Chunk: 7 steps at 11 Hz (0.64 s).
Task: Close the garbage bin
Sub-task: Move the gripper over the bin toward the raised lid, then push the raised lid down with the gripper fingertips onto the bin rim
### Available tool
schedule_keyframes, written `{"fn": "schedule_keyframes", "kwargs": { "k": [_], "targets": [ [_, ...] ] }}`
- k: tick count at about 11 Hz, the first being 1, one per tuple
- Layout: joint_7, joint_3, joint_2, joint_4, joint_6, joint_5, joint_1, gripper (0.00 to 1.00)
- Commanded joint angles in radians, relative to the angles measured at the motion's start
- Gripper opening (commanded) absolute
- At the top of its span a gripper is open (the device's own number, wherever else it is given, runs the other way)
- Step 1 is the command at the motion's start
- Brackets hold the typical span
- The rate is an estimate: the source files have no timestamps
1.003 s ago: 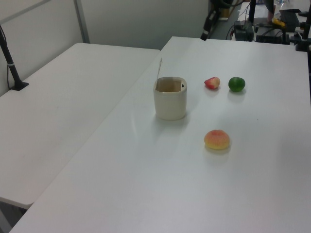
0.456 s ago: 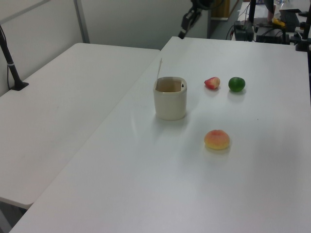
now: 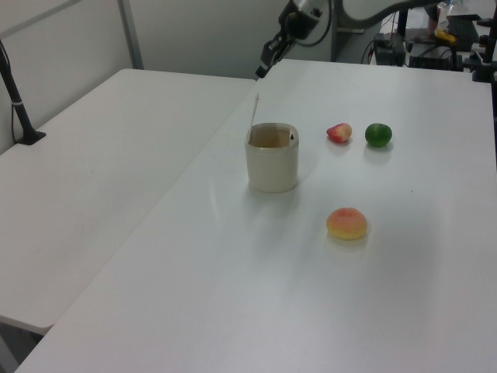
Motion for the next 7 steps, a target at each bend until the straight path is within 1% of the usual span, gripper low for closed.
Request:
{"fn": "schedule_keyframes", "kwargs": {
  "k": [1,3,7],
  "targets": [
    [0.015,0.001,0.061,0.028,0.112,-0.001,0.014,0.00],
    [0.015,0.004,0.088,0.025,0.175,-0.020,0.014,0.00],
    [0.015,0.006,0.091,-0.008,0.185,-0.049,0.013,0.00]
  ]
}}
